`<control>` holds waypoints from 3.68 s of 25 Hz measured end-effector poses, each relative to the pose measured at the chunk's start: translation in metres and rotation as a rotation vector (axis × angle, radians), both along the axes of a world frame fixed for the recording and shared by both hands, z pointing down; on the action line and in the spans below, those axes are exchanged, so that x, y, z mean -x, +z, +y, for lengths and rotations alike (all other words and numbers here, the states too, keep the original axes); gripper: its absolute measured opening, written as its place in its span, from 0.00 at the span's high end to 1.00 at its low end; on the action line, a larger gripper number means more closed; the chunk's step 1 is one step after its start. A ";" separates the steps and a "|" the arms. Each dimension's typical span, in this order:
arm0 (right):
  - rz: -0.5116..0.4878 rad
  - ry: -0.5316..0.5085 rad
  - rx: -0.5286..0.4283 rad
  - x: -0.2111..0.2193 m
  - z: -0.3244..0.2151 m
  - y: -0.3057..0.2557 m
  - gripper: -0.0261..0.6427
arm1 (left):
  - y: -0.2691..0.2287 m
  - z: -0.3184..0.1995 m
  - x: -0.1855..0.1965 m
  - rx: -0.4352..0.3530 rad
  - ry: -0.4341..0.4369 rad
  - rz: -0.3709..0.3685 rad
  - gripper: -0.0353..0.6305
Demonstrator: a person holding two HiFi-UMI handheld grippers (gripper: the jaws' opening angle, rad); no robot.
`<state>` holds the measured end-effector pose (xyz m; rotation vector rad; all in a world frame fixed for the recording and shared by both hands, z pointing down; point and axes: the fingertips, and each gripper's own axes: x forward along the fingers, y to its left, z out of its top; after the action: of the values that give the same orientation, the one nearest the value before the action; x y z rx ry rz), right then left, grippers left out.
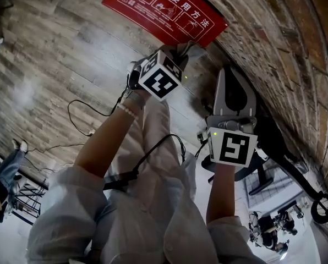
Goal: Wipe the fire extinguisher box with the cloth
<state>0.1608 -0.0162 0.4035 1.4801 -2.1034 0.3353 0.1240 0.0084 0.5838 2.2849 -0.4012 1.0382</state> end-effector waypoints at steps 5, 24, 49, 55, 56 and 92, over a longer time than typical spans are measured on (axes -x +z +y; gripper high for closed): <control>-0.004 -0.015 0.001 0.004 -0.002 0.004 0.95 | 0.017 0.004 -0.002 0.006 0.014 -0.042 0.93; -0.020 -0.040 0.010 0.016 -0.006 0.008 0.95 | 0.020 0.002 -0.001 0.018 -0.001 -0.023 0.93; -0.023 -0.121 0.004 0.059 -0.016 0.002 0.95 | 0.024 -0.031 0.059 0.007 -0.123 -0.056 0.93; -0.021 -0.145 0.008 0.074 -0.019 0.003 0.95 | 0.025 -0.054 0.087 -0.022 -0.168 -0.075 0.93; -0.020 -0.149 0.009 0.076 -0.019 0.003 0.95 | 0.025 -0.058 0.092 -0.023 -0.178 -0.077 0.93; -0.011 -0.193 0.033 0.122 -0.022 0.013 0.95 | 0.029 -0.173 0.252 -0.135 -0.392 -0.228 0.93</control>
<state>0.0391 -0.0385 0.4165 1.2469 -2.2170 0.3044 -0.1284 -0.1642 0.6131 2.0860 -0.9957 1.0912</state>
